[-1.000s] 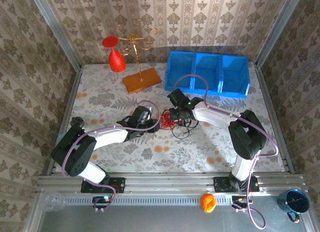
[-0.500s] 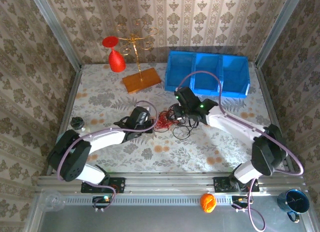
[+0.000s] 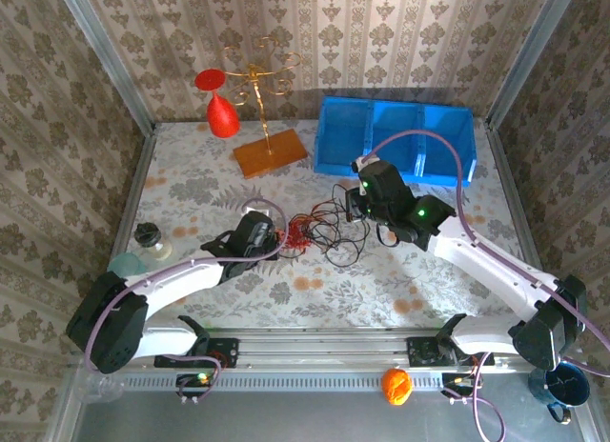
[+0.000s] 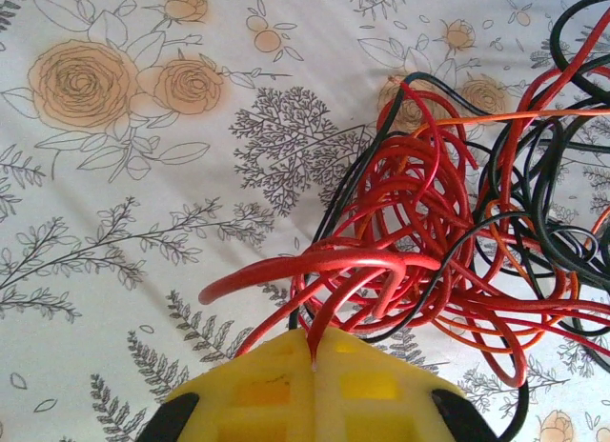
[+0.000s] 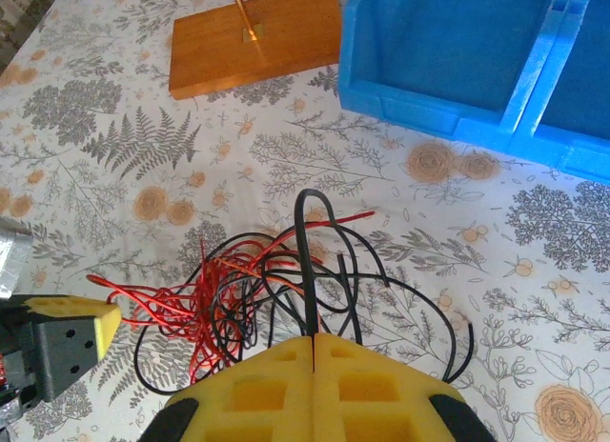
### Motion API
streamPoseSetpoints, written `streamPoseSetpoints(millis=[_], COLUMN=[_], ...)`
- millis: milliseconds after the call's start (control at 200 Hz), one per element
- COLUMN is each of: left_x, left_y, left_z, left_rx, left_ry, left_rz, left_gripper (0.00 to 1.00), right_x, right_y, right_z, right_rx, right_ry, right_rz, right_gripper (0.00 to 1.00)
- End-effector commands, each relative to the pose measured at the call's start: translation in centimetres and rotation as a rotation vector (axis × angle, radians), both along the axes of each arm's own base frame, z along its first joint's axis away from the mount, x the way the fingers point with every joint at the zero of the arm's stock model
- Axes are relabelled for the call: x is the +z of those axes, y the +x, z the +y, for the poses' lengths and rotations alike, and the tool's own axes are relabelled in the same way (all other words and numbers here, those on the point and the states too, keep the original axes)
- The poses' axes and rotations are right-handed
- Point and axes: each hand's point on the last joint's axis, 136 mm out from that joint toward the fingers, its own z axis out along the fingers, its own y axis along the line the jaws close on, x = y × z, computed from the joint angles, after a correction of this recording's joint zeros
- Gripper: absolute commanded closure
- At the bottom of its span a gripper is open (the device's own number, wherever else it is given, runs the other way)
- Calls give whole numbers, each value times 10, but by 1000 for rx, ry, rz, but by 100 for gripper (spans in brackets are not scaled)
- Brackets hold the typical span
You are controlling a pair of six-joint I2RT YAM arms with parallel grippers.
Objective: Untangle the cables
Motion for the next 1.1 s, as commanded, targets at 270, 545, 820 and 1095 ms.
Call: streamPoseSetpoints(millis=[270,545,820,1095], left_x=[8,8,5,-6], left_y=[-4,-5,-4,-4], left_z=[12,15,12,10], left_rx=[29,41,41,45], left_ry=[24,25,15,22], left_rz=[-14,-11,-4,25], left_gripper=[100,100,100,100], right_x=[34,74,157,238], right_y=[-9,-8,-9,-20], right_z=[-24,-31,-28,-28], right_rx=[-65,-65,-28,11], right_ry=[24,25,95,198], right_rz=[-97,-189,-340,-502], right_gripper=[100,100,100,100])
